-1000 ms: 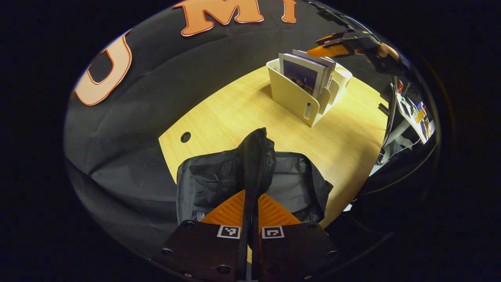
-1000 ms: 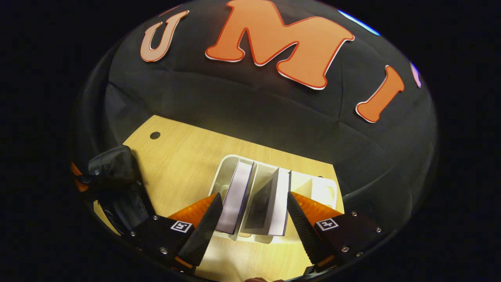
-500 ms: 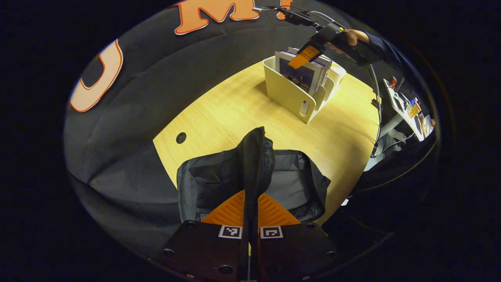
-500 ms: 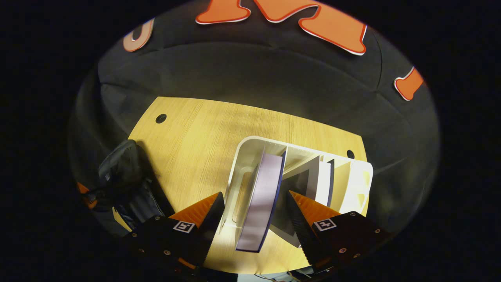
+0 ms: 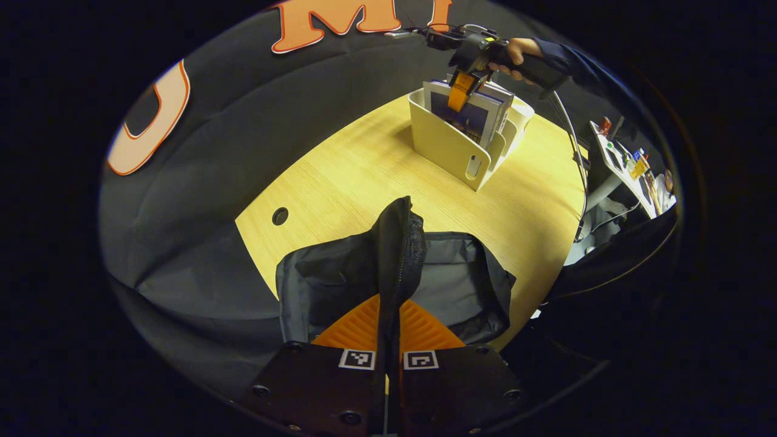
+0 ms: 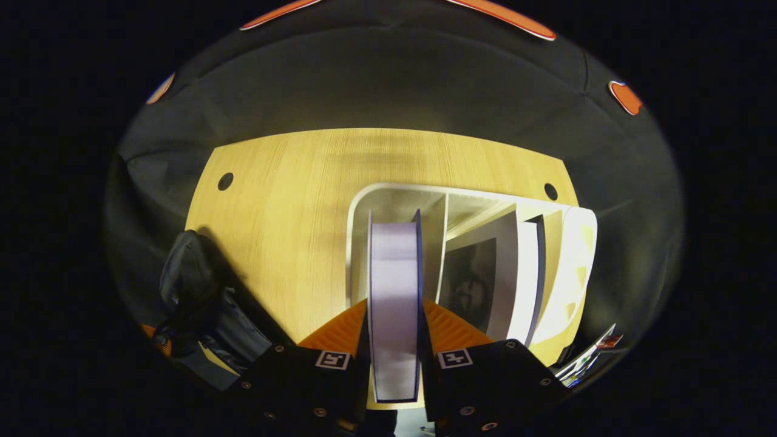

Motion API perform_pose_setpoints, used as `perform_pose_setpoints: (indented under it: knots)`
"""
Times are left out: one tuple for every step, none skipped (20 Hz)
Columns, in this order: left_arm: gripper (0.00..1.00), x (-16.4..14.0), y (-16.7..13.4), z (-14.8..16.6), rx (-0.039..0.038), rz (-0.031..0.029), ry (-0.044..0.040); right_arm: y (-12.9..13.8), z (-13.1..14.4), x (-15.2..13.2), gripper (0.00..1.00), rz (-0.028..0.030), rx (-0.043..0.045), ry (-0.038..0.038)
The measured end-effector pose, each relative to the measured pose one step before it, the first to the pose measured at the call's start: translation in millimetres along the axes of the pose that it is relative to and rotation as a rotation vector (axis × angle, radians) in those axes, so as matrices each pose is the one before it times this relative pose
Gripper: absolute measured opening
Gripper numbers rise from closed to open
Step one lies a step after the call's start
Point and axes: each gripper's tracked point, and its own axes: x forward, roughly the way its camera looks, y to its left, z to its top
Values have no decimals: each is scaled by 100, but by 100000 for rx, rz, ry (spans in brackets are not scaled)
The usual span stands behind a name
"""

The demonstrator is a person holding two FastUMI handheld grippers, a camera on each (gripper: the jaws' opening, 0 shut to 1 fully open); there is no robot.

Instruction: Open the schoolbag, grab two books from the bookshelf and put them into the schoolbag.

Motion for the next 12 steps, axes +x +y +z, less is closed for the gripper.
perform_pose_setpoints:
  knots:
    - [3, -6, 230, -157, -12, -86, -390, -88, -242, -269, 43, -403, 1373, 233]
    - [3, 75, 26, -86, 42, -327, -431, -76, -207, -376, 35, -470, 250, -377]
    - [3, 74, 51, -68, 71, -529, -492, -199, -548, -464, 35, -354, 105, -507]
    - [3, 44, 44, -102, -19, -490, -325, -174, -426, -472, 34, 144, 434, -1674]
    - [3, -63, -39, -193, -39, -367, -500, -192, -741, -384, 33, 160, -65, -774]
    - [3, 34, -91, 52, -47, -446, -342, -374, -763, -332, 33, 31, 400, -275]
    - [3, 42, 39, 44, 158, -464, -217, -272, -997, -467, 33, 395, 339, -148]
    - [3, 25, -83, -2, 110, -146, -145, -300, -793, -585, 32, 383, 886, -534]
    - [3, 19, 38, -85, 192, -152, -337, -189, -983, -507, 32, 526, 551, -905]
    - [3, 27, -152, 90, 352, -395, -439, -252, -697, -671, 31, 813, 1516, -1413]
    - [3, 111, 37, -59, 245, -365, 38, -359, -1073, -189, 31, 1119, 2843, -1450]
    - [3, 149, -51, 0, 281, -235, 134, -205, -1105, -499, 31, 1139, 2386, -293]
